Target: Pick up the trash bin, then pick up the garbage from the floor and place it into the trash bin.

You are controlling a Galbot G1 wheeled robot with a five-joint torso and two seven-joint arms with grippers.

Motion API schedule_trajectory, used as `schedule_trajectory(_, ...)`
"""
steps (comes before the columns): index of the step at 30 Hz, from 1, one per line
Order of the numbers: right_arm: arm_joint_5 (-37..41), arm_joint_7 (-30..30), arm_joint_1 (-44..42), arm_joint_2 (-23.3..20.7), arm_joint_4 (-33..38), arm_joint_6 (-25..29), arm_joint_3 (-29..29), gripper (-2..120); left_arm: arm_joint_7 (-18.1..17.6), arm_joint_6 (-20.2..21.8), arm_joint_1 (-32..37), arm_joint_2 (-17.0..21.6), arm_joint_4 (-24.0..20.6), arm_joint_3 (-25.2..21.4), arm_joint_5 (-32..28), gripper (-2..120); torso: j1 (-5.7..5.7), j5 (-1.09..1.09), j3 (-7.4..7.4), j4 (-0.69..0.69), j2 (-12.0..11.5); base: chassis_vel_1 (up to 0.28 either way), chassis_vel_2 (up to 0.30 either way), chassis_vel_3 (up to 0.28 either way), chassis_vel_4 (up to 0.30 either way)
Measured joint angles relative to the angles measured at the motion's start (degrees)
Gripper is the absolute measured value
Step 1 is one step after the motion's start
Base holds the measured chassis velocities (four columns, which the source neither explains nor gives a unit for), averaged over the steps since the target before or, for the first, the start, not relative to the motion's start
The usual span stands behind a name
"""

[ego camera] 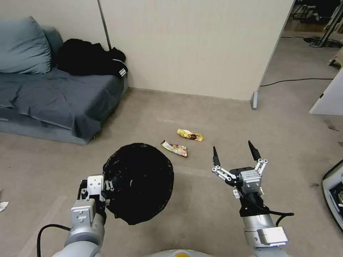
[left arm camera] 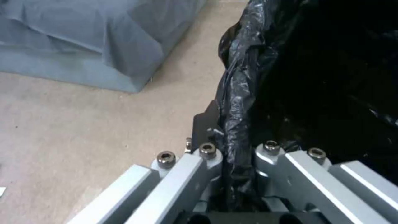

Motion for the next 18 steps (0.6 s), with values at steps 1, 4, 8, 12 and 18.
schedule_trajectory(1,0.0,0.0,0.0,0.0,0.0,0.0,0.0,100,0.1,0.0,0.0,0.0,0.0,0.0,0.0,1,0.00,0.00,0.00,0.00,0.0,-0.123,0.137,0.130,-0.132)
schedule_trajectory(4,0.0,0.0,0.0,0.0,-0.1,0.0,0.0,100,0.1,-0.1,-0.1,-0.2,0.0,0.0,0.1,1,0.00,0.00,0.00,0.00,0.0,-0.129,0.143,0.147,-0.149)
schedule_trajectory(8,-0.1,0.0,0.0,0.0,-0.1,0.0,0.0,100,0.2,-0.3,-0.5,-0.7,0.0,0.9,0.6,1,0.00,0.00,0.00,0.00,0.0,-0.123,0.128,0.131,-0.138)
schedule_trajectory(12,-0.3,0.0,0.0,0.0,-0.2,0.0,0.0,100,0.3,-0.4,-0.6,-0.8,0.0,1.0,0.9,1,0.00,0.00,0.00,0.00,0.0,-0.107,0.091,0.110,-0.105)
schedule_trajectory(18,-1.3,-0.1,0.0,0.0,-0.6,-0.1,0.4,100,0.3,-1.0,-0.8,-0.9,0.0,0.7,0.9,1,0.00,0.00,0.00,0.00,0.0,-0.076,0.090,0.083,-0.077)
